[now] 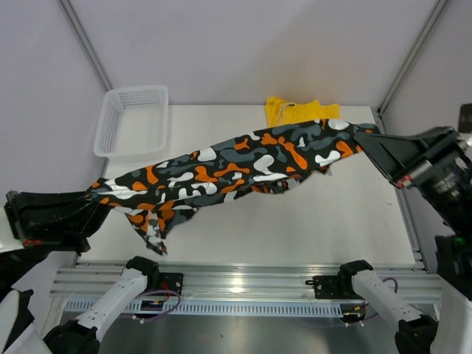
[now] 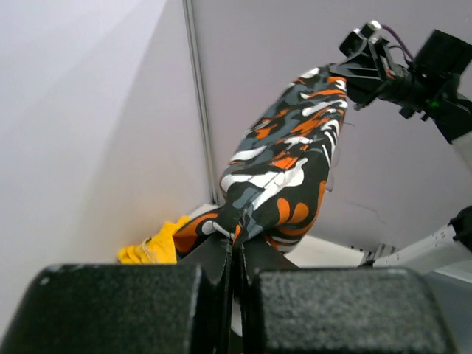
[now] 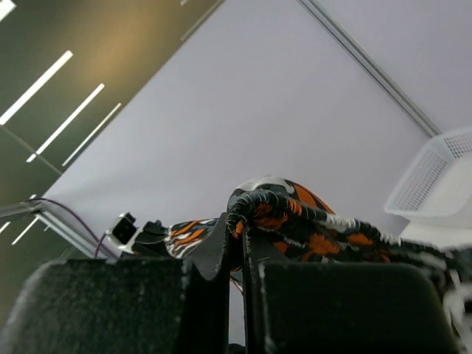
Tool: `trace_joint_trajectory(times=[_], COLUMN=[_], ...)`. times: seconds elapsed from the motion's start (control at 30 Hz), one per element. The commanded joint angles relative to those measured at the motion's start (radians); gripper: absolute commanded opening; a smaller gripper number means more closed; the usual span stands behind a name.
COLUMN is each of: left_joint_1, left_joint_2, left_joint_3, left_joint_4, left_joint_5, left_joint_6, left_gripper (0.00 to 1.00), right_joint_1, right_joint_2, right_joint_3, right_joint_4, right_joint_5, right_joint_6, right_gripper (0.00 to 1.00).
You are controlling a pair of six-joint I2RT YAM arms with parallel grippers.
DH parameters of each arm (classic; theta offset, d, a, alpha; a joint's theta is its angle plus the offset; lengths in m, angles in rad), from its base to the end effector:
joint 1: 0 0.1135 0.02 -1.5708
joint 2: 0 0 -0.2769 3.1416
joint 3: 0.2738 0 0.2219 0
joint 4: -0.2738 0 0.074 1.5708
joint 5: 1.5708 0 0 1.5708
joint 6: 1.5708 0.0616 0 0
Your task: Fold and stack the shorts
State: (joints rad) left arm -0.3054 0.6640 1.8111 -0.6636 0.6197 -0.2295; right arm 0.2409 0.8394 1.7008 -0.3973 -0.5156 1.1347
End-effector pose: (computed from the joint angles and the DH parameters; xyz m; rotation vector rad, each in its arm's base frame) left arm -0.0632 -0.0176 0.5613 0.6120 1.0564 -0.8048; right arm 0.0343 0.0397 0.5779 0.0568 1.3063 1.4809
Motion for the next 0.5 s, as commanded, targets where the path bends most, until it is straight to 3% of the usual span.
trace_joint_trajectory(times=[0.0, 0.13, 0.23, 0.3, 0.33, 0.37, 0.47], left_joint_1=[0.006, 0.003, 0.005, 0.012, 0.021, 0.037, 0.110], left_joint_2=[0.139, 0.273, 0.354, 0.365, 0.362, 0.359, 0.352], left_joint_3=[0.100, 0.194, 0.157, 0.006, -0.043, -0.208, -0.414], left_joint_4=[-0.082, -0.145, -0.189, -0.166, -0.119, -0.088, 0.022], left_joint_5=[-0.012, -0.072, -0.126, -0.193, -0.210, -0.209, -0.144], left_joint_6=[-0.028, -0.047, -0.083, -0.099, -0.111, -0.120, -0.172], left_gripper=[0.00, 0.00, 0.00, 0.00, 0.00, 0.00, 0.00], right_joint_1=[-0.005, -0.017, -0.011, 0.000, 0.000, -0.002, -0.011], right_joint_2=[0.038, 0.286, 0.423, 0.481, 0.484, 0.481, 0.484], right_joint_3=[0.131, 0.376, 0.473, 0.424, 0.322, 0.257, 0.012], right_joint_4=[-0.113, -0.354, -0.483, -0.456, -0.431, -0.389, -0.237], right_joint_5=[0.078, 0.083, 0.086, 0.098, 0.097, 0.092, 0.059], right_joint_6=[-0.012, -0.079, -0.139, -0.161, -0.164, -0.162, -0.144], right_gripper=[0.00, 0.00, 0.00, 0.00, 0.00, 0.00, 0.00])
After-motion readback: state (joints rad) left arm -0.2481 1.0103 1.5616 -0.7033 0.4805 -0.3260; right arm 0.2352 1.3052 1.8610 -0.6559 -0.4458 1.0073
